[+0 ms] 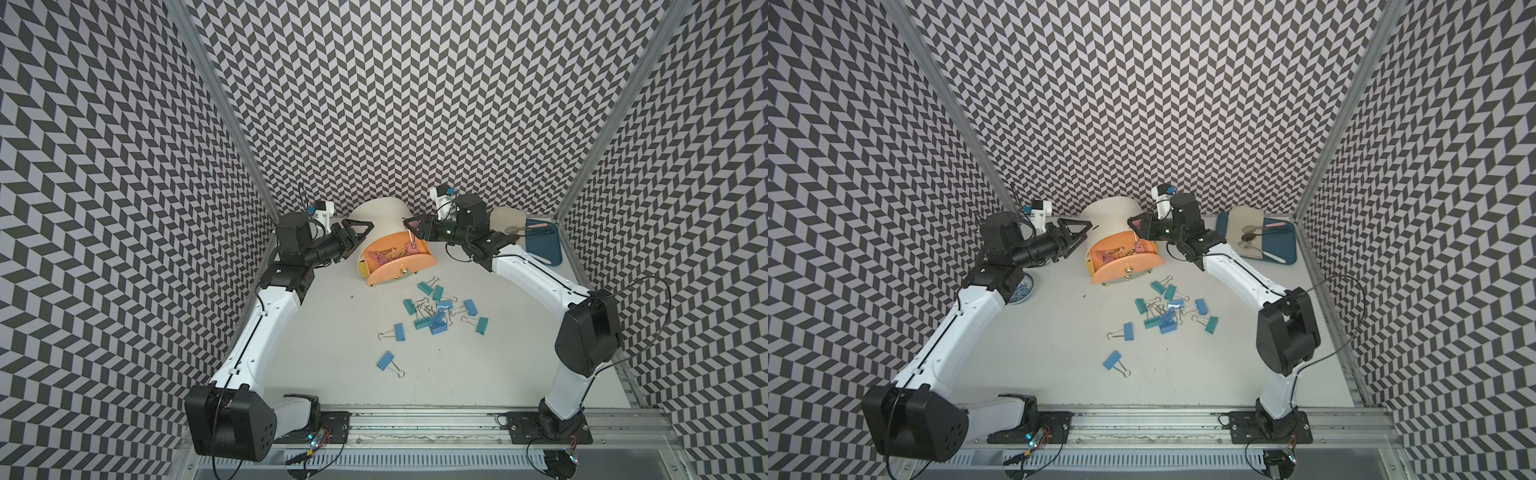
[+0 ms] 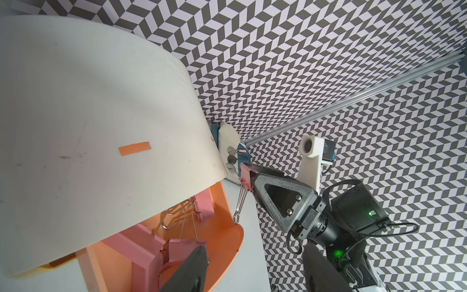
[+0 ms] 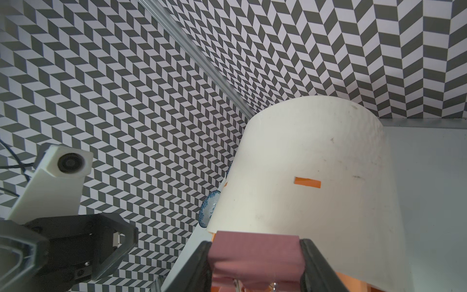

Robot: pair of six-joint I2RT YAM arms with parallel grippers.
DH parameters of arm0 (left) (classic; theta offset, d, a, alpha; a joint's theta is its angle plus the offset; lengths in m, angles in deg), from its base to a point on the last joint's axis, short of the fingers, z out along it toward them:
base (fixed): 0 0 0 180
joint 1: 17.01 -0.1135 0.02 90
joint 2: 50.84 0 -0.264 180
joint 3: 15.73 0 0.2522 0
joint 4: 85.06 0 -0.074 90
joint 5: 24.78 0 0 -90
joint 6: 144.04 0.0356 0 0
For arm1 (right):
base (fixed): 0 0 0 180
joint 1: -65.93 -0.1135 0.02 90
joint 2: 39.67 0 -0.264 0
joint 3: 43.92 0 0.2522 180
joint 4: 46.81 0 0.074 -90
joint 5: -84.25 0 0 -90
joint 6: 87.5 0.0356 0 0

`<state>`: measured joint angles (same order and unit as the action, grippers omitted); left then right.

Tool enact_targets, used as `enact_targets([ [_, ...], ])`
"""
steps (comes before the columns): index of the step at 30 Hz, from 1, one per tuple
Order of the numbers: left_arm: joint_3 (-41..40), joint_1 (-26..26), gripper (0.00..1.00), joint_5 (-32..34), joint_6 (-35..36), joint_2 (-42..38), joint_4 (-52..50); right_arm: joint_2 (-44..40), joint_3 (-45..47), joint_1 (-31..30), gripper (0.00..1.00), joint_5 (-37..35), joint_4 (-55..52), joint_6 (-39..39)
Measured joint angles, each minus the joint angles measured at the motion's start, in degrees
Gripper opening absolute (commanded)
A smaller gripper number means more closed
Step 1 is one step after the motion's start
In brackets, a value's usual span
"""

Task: Put the binder clips in the drawer according to color
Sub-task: Place the binder clip in the drawer.

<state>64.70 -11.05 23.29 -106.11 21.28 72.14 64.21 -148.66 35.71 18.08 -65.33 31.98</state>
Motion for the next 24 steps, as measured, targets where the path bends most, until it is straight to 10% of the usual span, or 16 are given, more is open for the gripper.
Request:
enact_targets([
  [24, 0.0, -0.37, 0.64, 0.02, 0.2, 0.0, -0.02, 0.09, 1.57, -1.16, 0.75, -2.32, -1.27, -4.87],
])
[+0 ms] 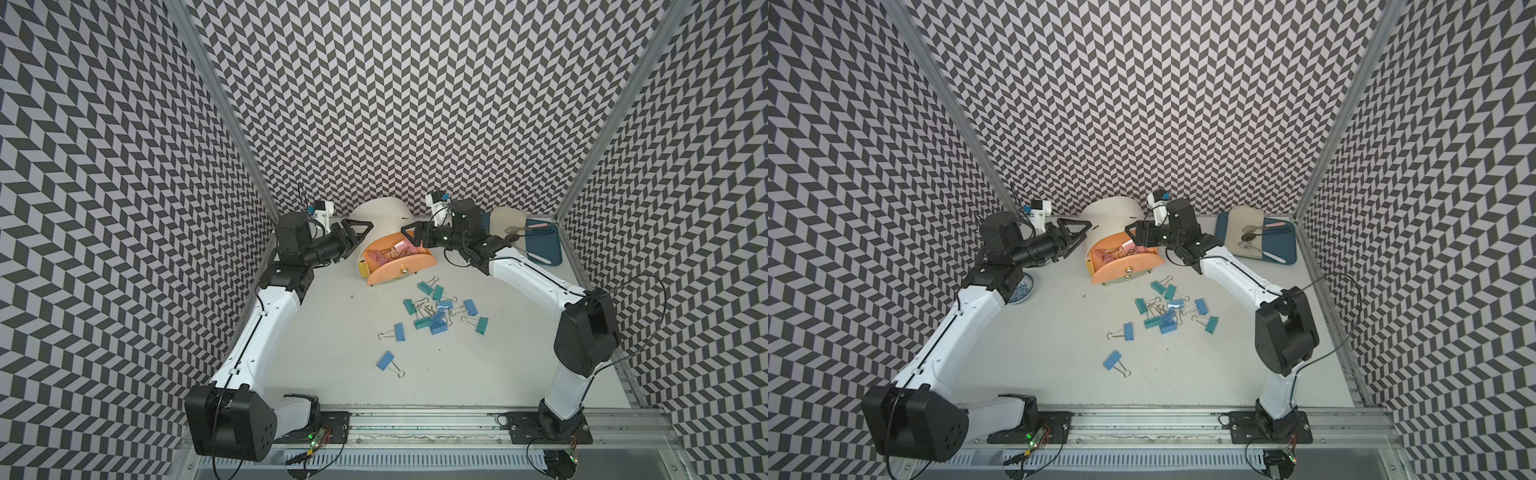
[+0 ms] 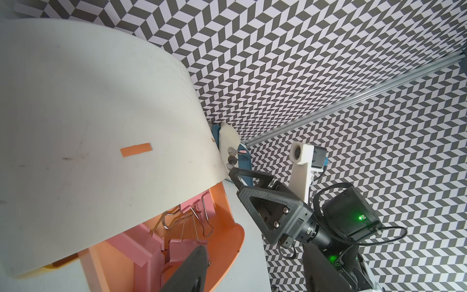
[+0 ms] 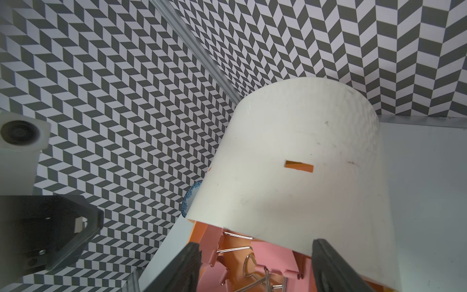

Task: Put the binder clips in the drawer according to color
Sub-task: Place the binder clip in the drawer.

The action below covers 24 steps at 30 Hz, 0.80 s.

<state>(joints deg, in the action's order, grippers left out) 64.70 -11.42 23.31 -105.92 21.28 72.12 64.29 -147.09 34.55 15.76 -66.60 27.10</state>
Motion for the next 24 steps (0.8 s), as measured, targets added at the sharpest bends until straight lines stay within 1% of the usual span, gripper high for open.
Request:
enact_targets([
  [4, 0.02, 0.0, 0.64, 0.24, 1.09, -0.02, -0.61, 0.0, -1.36, 0.0, 0.75, -0.24, -0.9, -0.46],
  [7, 0.63, 0.0, 0.64, 0.92, 2.71, -0.04, -3.23, 0.0, -2.43, 0.0, 0.73, -0.35, -1.33, -1.09],
  [15, 3.34, 0.0, 0.63, 5.14, 9.07, -1.88, -11.82, -0.74, -2.67, 0.0, 0.66, -1.01, -3.3, -2.45],
  [18, 3.67, 0.0, 0.62, 6.97, 11.56, -3.39, -14.95, -2.75, -1.38, 0.0, 0.64, -1.11, -3.8, -2.58],
  [24, 3.43, 0.02, 0.57, 9.38, 14.69, -6.54, -19.78, -10.03, 4.31, 0.0, 0.6, -1.11, -4.22, -2.56],
])
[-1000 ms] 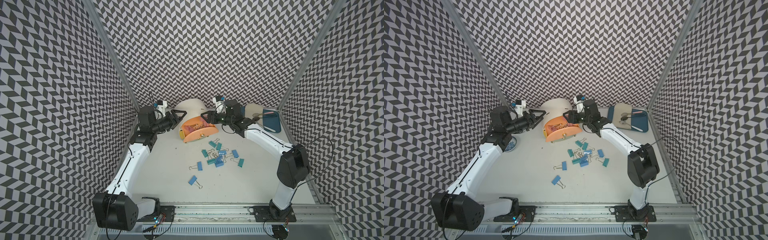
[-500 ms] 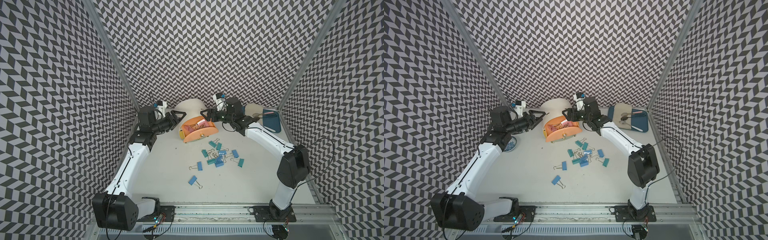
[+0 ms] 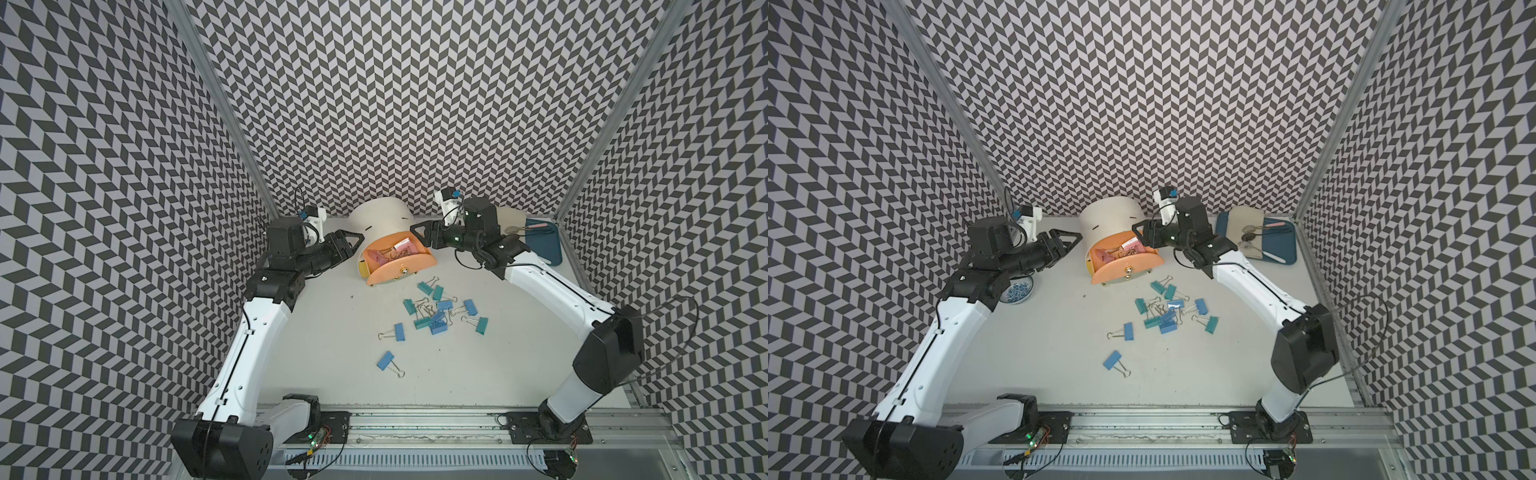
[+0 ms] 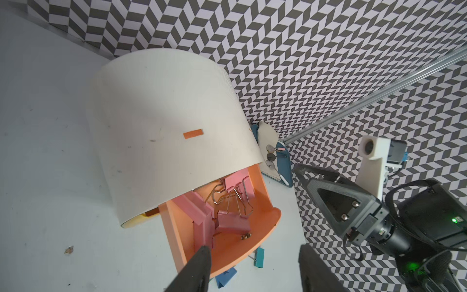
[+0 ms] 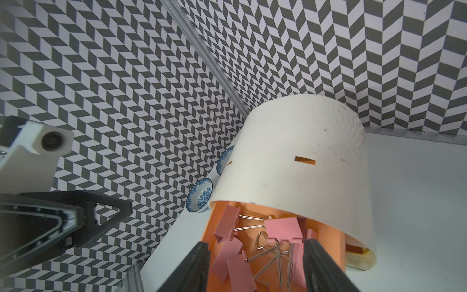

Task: Put the binder clips in the drawer according to color
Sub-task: Place the binder clip in the drawer, then close the drawer in the storage box.

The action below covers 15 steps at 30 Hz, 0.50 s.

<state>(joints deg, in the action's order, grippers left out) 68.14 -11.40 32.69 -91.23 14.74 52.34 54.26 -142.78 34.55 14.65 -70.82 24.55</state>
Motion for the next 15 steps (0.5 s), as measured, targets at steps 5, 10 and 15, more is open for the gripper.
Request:
enact_targets([
  [5, -2.49, 0.7, 0.57, 0.61, 0.28, -2.8, -0.96, -5.18, 5.38, -0.02, 0.55, 0.04, 0.0, 0.31],
  [10, -6.69, 1.95, 0.54, 0.94, -0.13, -4.92, -1.05, -7.87, 10.38, -0.72, 0.49, 0.09, 0.02, 0.76],
  [15, -11.69, 3.72, 0.49, 0.98, -2.1, -6.69, -0.59, -9.9, 15.43, -2.25, 0.42, 0.07, 0.0, 1.62],
])
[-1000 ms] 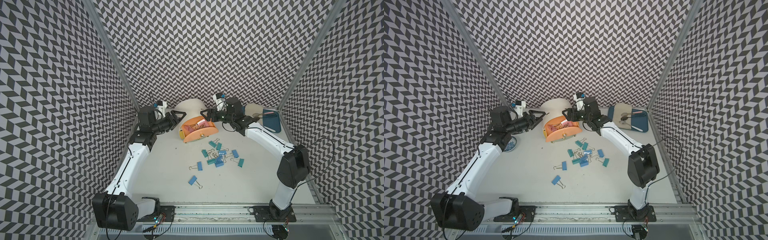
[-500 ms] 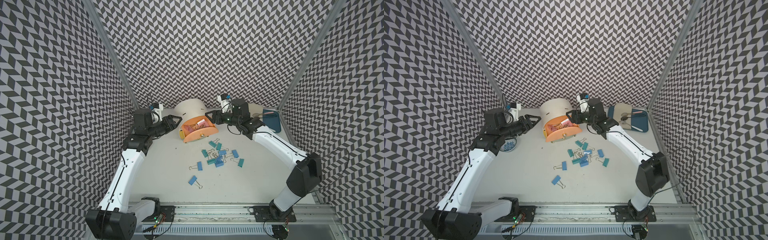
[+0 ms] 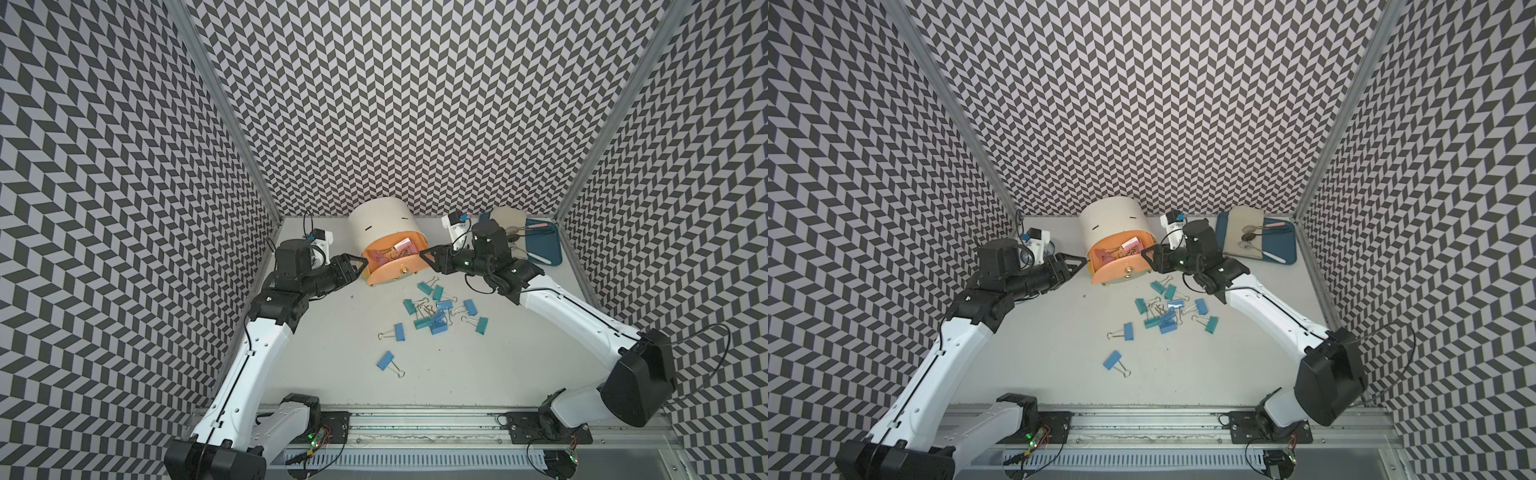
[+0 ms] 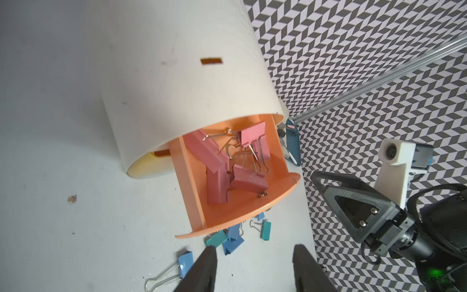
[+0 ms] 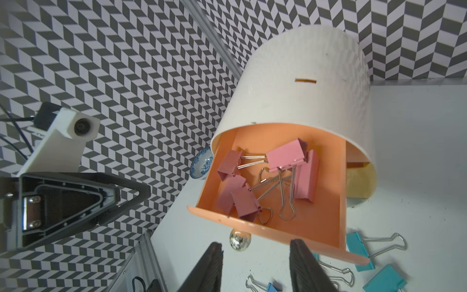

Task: Put the binder clips in the drawer according to color
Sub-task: Close the drawer in the storage box.

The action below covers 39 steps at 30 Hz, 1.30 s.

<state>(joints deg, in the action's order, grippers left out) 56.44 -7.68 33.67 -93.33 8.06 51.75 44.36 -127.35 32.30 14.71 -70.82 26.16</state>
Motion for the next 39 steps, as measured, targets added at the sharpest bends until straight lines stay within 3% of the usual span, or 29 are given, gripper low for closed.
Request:
enact_targets([
  [3, -2.69, 1.05, 0.44, -0.04, -1.36, -0.87, 0.87, -0.92, 2.38, -0.46, 0.38, 0.02, 0.0, 0.59],
  [15, -8.26, 2.75, 0.0, -1.07, -5.92, -2.32, 6.25, -1.81, 5.14, -0.72, 0.17, 0.63, 0.48, 2.71],
  [23, -8.87, 3.06, 0.0, -2.19, -7.56, -1.49, 9.92, -0.7, 4.31, -0.72, 0.0, 1.2, 0.46, 3.63],
  [39, -10.86, 4.9, 0.0, -3.87, -8.63, -0.02, 12.31, 2.51, 1.79, -0.72, 0.0, 2.49, 0.44, 3.65],
])
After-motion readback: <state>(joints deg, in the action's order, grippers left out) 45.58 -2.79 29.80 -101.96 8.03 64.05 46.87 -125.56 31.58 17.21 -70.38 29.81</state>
